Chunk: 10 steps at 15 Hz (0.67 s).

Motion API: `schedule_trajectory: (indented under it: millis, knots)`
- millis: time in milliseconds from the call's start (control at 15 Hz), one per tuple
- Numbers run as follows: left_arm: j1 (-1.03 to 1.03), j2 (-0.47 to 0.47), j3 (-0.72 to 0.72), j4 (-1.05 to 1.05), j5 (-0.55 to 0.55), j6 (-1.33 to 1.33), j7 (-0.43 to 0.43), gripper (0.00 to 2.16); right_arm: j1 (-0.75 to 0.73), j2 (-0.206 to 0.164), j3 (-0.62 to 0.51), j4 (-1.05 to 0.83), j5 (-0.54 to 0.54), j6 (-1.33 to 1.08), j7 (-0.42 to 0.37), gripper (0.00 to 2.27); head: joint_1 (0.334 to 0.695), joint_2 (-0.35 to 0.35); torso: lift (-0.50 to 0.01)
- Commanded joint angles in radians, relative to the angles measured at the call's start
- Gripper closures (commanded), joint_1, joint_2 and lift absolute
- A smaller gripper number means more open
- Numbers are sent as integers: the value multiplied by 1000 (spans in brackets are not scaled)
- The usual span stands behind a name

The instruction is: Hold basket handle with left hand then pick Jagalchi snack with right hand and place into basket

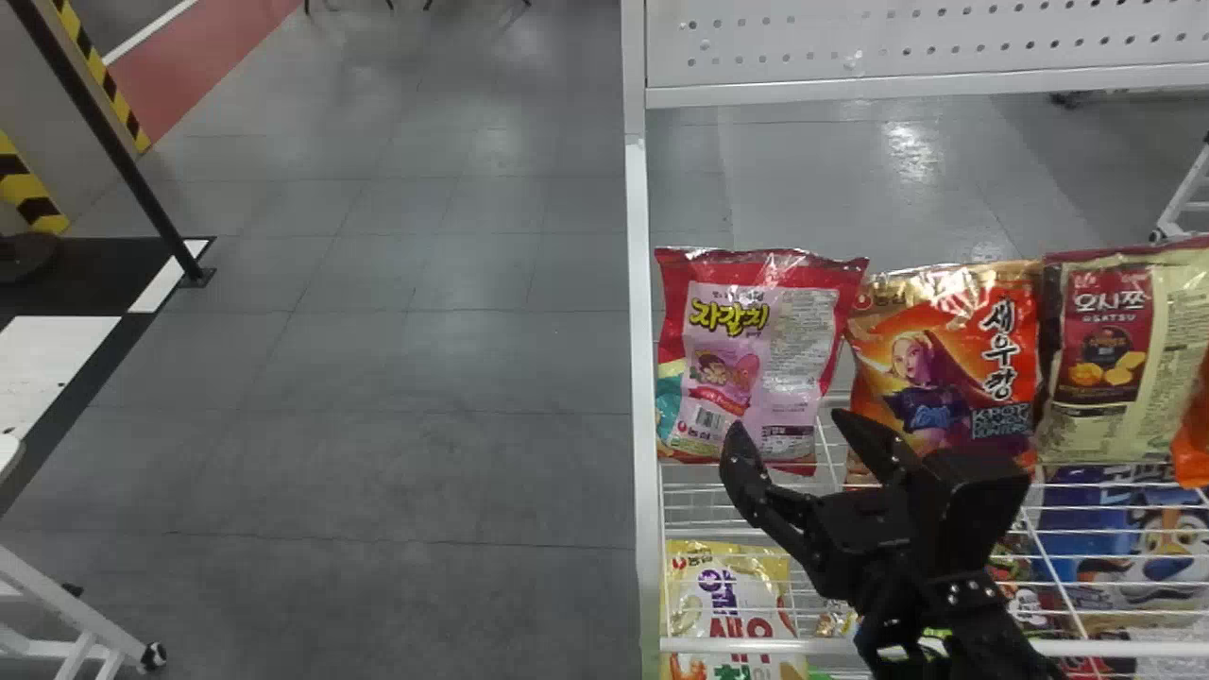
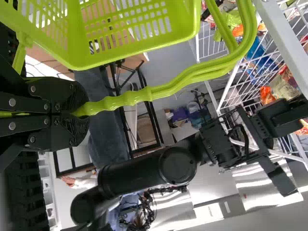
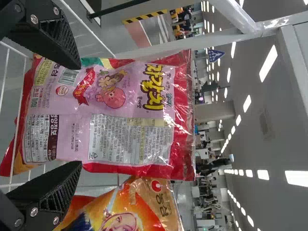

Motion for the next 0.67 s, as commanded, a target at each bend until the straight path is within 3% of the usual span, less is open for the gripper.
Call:
schedule_trajectory:
  millis: [0, 467, 533, 600]
  knots:
    - [0, 1, 1, 0, 0, 0, -10, 2148, -52, 1, 22, 30, 5, 8, -13, 107, 695, 117, -8]
    - [0, 9, 7, 2, 6, -3, -10, 2148, -207, 1, 71, 153, 8, 134, -35, 130, 695, 156, -8]
    - [0, 9, 9, 2, 8, -3, -10, 2148, -217, 1, 79, 169, 5, 134, -44, 157, 695, 164, -8]
    - [0, 9, 9, 3, 8, -3, -10, 2148, -227, 1, 85, 174, 1, 134, -70, 343, 695, 170, -8]
